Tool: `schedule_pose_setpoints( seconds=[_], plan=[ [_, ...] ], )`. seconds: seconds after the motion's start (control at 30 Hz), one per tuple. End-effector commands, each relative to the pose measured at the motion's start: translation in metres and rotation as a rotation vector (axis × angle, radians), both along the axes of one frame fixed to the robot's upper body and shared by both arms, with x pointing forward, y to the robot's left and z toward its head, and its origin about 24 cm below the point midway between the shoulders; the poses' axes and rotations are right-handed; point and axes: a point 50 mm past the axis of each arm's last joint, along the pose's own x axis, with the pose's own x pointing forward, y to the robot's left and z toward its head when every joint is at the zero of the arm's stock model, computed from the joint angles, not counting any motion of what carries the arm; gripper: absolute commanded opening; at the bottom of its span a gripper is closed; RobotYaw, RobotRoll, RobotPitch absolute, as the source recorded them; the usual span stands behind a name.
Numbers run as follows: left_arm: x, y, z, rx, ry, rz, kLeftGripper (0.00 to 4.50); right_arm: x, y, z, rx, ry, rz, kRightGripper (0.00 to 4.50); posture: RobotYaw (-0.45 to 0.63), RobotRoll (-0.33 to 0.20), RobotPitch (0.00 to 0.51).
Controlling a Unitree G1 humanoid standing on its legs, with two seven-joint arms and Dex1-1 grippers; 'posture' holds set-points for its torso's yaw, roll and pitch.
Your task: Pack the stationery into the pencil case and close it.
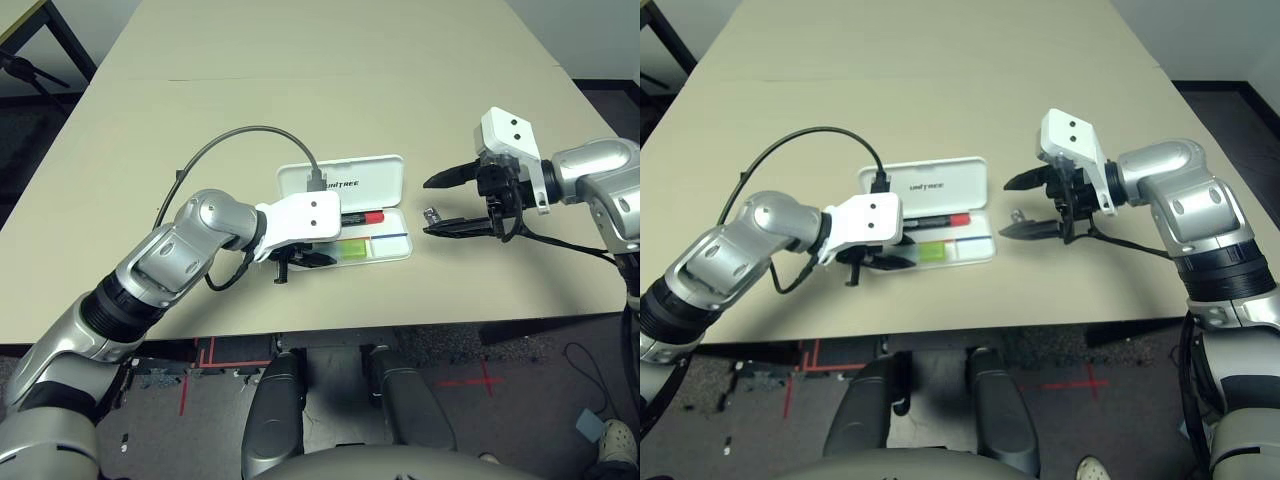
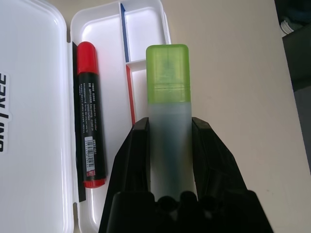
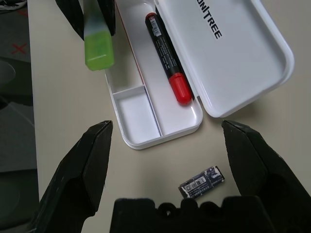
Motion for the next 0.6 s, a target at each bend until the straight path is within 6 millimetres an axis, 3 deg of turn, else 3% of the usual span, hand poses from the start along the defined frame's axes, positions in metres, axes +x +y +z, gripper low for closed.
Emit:
schedule_pose_setpoints(
  seconds=[0.03, 0.47, 0.6],
  plan=[
    [0.0009, -0.0035, -0.0025, 0.013, 0.003, -0.020, 1.10, -0.0031, -0.0015, -0.0005, -0.006, 0.000, -0.005, 4.50, -0.05, 0.000, 0.207],
    [0.0044, -0.0064, -0.0074, 0.006, 0.005, 0.003, 1.10, -0.0020, 0.0002, -0.0022, -0.010, -0.001, -0.002, 4.50, -0.05, 0.000, 0.205],
    [0.0037, -0.0067, -0.0063, 0.005, 0.002, 0.011, 2.48, -0.0014, 0.0004, -0.0028, -0.011, 0.000, 0.000, 4.50, -0.05, 0.000, 0.205]
  ],
)
